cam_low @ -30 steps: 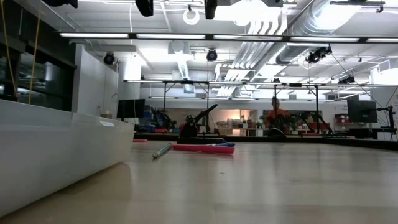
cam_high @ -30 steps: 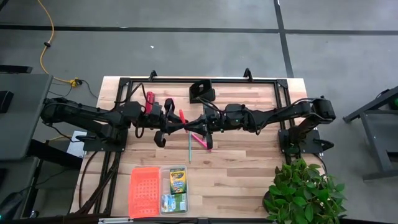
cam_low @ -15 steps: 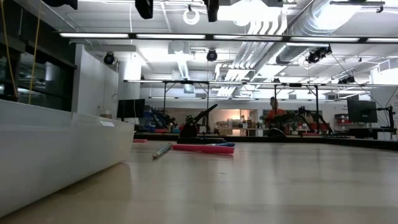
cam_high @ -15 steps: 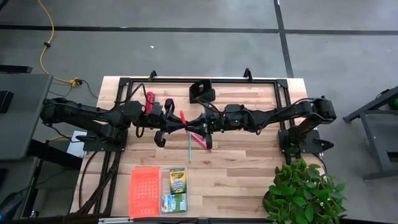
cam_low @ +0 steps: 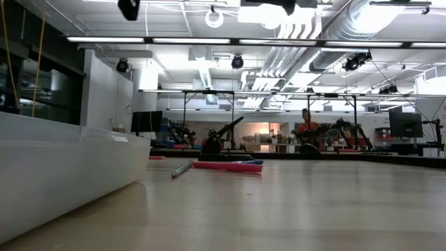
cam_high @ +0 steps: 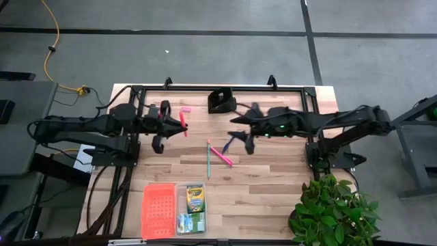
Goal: Pack school essentials
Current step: Put the orange pen into the supply box
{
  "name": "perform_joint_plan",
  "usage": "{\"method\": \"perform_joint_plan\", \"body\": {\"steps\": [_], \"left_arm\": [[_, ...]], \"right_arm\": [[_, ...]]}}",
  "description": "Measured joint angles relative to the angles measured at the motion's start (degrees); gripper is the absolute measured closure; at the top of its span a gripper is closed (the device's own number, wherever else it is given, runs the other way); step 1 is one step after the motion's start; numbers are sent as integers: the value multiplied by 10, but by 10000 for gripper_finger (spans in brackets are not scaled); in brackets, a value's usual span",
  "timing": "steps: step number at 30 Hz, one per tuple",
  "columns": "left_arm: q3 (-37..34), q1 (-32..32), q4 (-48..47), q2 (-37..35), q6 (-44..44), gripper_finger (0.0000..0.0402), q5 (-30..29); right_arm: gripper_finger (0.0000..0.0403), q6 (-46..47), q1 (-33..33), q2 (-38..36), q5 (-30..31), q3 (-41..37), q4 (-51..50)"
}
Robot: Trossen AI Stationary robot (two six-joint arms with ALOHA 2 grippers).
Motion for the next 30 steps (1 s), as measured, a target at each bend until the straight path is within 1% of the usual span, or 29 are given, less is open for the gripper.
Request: {"method": "perform_joint_plan", "body": {"steps": [3, 6, 9, 11, 13, 17, 21, 26, 30], "left_arm": [[-1, -7, -35, -28, -15, 384, -8], [-16, -28, -33, -45, -16, 384, -35], [-34, -55, -20, -51, -31, 384, -69], [-52, -76, 8, -51, -43, 384, -87], [-66, -96, 30, -51, -45, 384, -111], [-71, -125, 37, -50, -45, 384, -160], [-71, -139, 36, -50, -57, 385, -172], [-70, -166, 25, -37, -132, 385, -172], [-50, -217, -27, -1, -223, 385, -172]], "right_arm": [[182, 6, 0, -50, 22, -44, 29], [187, 32, 0, -106, 39, -121, 111], [191, 57, 1, -147, 37, -192, 216], [192, 64, 2, -167, 31, -226, 265], [192, 61, 2, -178, 30, -245, 294], [192, 61, 1, -184, 31, -250, 299], [192, 60, 1, -183, 31, -250, 295], [192, 60, 1, -183, 33, -251, 287], [192, 62, 1, -183, 33, -251, 281]]}}
